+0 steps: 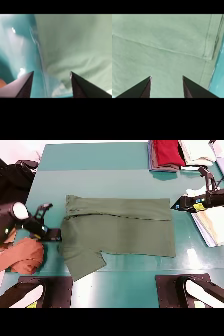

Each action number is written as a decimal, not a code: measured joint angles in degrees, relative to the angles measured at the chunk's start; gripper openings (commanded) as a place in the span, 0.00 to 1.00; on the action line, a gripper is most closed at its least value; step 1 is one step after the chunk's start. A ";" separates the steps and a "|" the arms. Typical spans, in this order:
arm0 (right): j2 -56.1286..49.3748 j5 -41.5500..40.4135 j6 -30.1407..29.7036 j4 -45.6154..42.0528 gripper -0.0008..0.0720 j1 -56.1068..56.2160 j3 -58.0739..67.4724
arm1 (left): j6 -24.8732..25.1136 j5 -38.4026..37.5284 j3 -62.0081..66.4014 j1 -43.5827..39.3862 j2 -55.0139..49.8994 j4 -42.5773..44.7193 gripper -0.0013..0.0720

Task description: Fold the shirts.

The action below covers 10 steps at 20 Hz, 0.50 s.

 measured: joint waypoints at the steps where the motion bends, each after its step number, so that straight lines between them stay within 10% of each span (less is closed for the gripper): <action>1: 0.92 -0.22 -0.02 0.09 0.62 -0.04 -0.50 | -0.52 0.39 -2.64 0.00 1.20 -0.52 0.75; 9: 5.57 -0.87 -0.04 0.31 0.62 -0.07 -1.81 | -2.14 7.17 -13.70 -0.15 4.37 -9.86 0.74; 10: 6.01 -0.87 -0.04 0.31 0.62 -0.07 -1.84 | -1.81 7.87 -14.40 -0.20 4.39 -12.11 0.50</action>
